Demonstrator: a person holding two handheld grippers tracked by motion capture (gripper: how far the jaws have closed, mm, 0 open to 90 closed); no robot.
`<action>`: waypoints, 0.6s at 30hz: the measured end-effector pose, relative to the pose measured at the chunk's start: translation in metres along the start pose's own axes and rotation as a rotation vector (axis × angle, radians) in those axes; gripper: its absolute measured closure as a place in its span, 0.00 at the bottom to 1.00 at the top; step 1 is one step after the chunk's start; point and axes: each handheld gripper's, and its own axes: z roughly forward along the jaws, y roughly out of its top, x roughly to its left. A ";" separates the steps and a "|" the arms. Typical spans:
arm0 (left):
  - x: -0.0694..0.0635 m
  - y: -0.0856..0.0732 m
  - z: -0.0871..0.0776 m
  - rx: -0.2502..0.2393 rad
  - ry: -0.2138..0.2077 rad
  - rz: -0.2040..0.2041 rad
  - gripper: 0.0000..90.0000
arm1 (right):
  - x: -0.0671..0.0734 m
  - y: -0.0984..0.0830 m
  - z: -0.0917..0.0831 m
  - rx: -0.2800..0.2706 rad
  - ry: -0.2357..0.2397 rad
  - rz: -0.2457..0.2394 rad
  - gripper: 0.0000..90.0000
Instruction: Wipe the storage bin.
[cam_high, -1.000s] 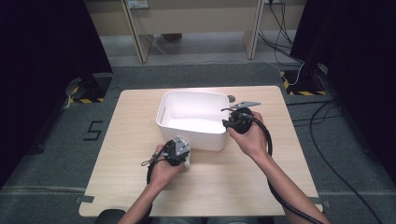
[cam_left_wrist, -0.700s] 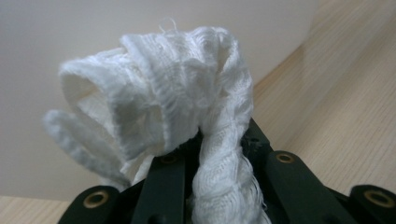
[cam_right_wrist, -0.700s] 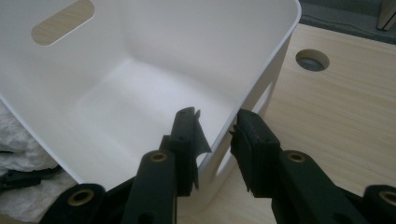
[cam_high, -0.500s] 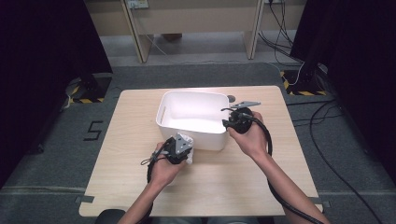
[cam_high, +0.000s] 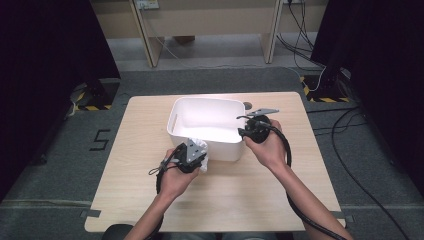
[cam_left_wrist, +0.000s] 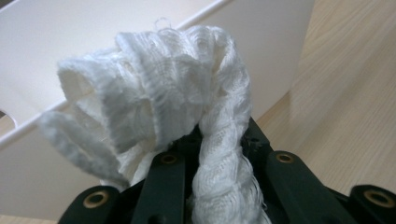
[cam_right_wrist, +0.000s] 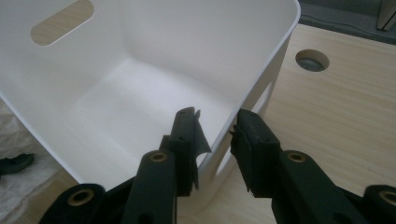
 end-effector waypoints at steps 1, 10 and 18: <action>0.000 0.000 0.000 0.000 0.000 0.000 0.83 | 0.000 0.000 0.000 0.001 0.001 -0.001 0.77; -0.002 0.003 -0.001 -0.006 0.003 0.007 0.83 | 0.000 0.000 0.000 0.000 0.000 -0.002 0.77; -0.004 0.001 0.004 0.005 0.001 0.013 0.83 | 0.000 0.000 0.000 -0.001 0.000 0.000 0.77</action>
